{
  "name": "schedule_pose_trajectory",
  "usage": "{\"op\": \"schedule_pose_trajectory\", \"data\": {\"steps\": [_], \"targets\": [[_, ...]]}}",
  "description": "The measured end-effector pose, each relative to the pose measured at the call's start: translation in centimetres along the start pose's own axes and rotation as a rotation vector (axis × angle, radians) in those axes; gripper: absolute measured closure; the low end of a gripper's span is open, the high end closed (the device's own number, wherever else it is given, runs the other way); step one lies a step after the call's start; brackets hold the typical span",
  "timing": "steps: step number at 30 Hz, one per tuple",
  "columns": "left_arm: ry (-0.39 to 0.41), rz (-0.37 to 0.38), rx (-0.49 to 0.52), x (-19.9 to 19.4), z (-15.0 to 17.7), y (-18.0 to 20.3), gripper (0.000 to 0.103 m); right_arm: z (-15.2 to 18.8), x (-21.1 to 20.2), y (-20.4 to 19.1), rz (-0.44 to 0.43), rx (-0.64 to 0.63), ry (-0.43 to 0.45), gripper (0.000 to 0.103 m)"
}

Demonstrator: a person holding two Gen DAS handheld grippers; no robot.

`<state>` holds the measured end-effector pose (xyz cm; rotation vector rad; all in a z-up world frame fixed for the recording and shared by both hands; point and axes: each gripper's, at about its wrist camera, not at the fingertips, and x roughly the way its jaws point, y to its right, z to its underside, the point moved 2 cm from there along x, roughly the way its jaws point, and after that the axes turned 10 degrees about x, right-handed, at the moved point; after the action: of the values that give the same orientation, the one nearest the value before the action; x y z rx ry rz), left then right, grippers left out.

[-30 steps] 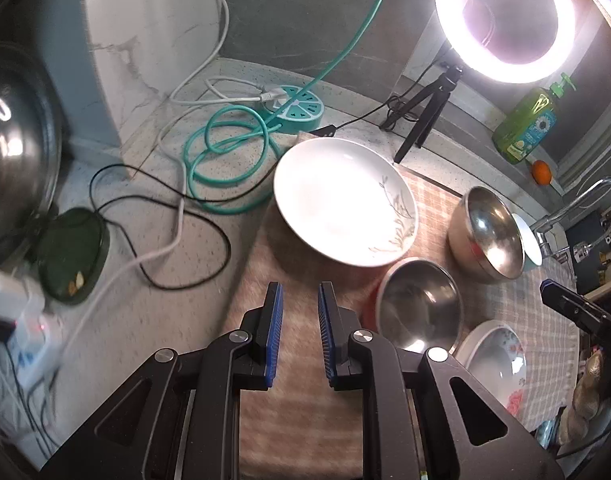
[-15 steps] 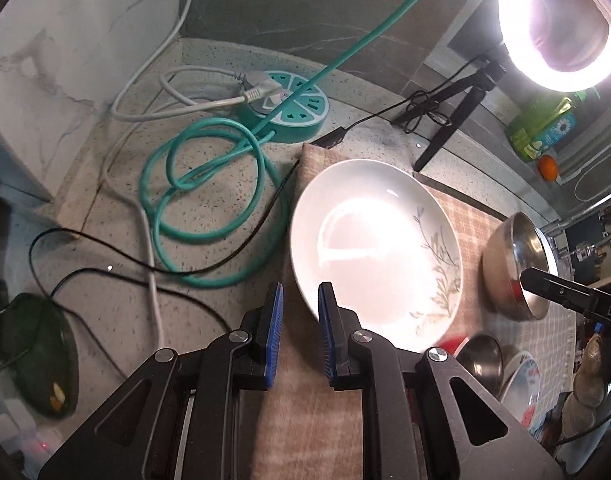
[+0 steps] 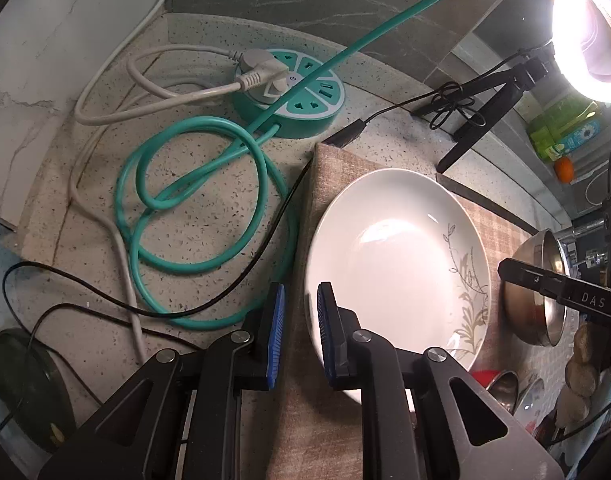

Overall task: Organize plates and bowls
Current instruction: 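Close both tools on the rim of the white leaf-pattern plate, then lift the white plate with both tools and carry it over the plate stack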

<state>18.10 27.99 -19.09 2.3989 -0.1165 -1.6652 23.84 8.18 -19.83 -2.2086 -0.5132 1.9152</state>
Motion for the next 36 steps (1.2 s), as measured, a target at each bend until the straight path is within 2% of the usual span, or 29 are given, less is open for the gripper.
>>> {"op": "schedule_pose_trajectory", "data": {"steps": [3, 10, 25, 36], "targets": [[-0.011, -0.001, 0.0, 0.6, -0.1, 0.0, 0.089, -0.1, 0.3, -0.1, 0.026, -0.018, 0.005, 0.088], [-0.009, -0.004, 0.006, 0.8, -0.2, 0.2, 0.091, -0.6, 0.3, -0.7, 0.05, -0.06, 0.021, 0.088], [-0.018, -0.006, 0.017, 1.0, 0.3, 0.6, 0.093, -1.3, 2.0, -2.1, 0.138, -0.188, -0.024, 0.088], [-0.02, 0.004, 0.022, 1.1, 0.7, 0.9, 0.097, -1.8, 3.0, -2.8, 0.173, -0.26, -0.074, 0.095]]}}
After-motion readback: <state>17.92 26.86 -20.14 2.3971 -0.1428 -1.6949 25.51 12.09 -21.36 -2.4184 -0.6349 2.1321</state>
